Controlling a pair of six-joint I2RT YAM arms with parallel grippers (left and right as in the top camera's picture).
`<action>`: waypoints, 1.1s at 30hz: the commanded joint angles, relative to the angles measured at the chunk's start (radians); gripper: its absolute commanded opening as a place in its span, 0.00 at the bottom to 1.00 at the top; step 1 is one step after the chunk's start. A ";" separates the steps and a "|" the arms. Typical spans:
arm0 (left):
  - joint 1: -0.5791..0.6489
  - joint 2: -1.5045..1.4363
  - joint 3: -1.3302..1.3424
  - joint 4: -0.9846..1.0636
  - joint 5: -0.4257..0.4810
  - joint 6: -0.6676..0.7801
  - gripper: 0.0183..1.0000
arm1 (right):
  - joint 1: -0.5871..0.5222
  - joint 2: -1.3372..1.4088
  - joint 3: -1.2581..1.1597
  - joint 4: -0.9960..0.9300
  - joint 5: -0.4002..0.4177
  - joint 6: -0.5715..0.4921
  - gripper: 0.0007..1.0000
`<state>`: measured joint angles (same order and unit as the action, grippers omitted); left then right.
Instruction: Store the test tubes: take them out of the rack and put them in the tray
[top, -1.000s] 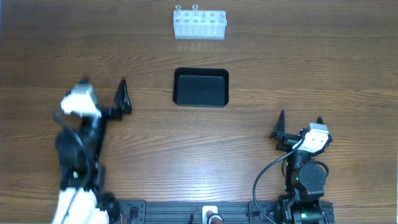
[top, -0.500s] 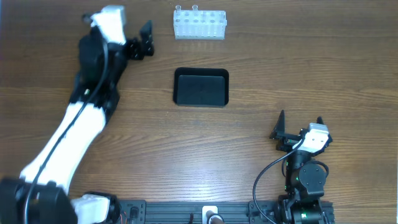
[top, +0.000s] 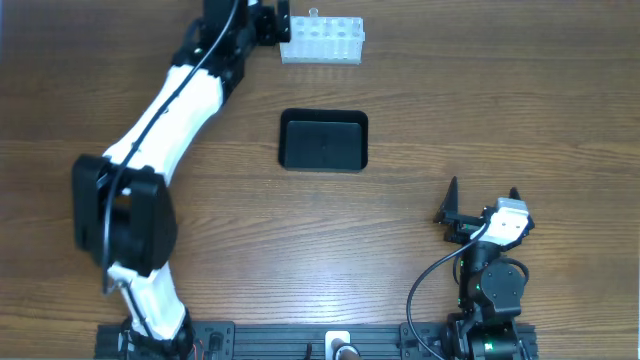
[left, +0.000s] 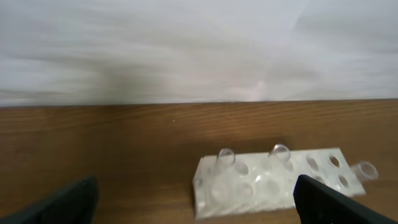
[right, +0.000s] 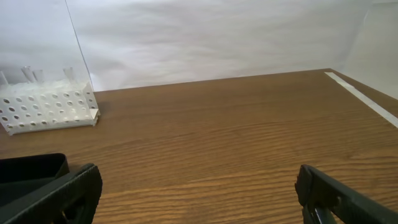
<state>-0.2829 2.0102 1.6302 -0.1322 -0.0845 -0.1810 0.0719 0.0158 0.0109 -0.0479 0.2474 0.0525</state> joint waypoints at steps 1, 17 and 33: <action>0.002 0.098 0.077 -0.004 -0.026 -0.040 1.00 | -0.002 -0.008 -0.006 -0.001 0.015 0.005 0.99; -0.021 0.228 0.169 0.005 -0.060 -0.039 1.00 | -0.002 -0.008 -0.006 -0.001 0.015 0.006 0.99; -0.047 0.343 0.271 0.016 -0.153 -0.036 0.96 | -0.002 -0.008 -0.006 -0.001 0.015 0.006 0.99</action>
<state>-0.3344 2.3257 1.8668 -0.1230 -0.2031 -0.2062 0.0719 0.0158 0.0109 -0.0479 0.2470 0.0525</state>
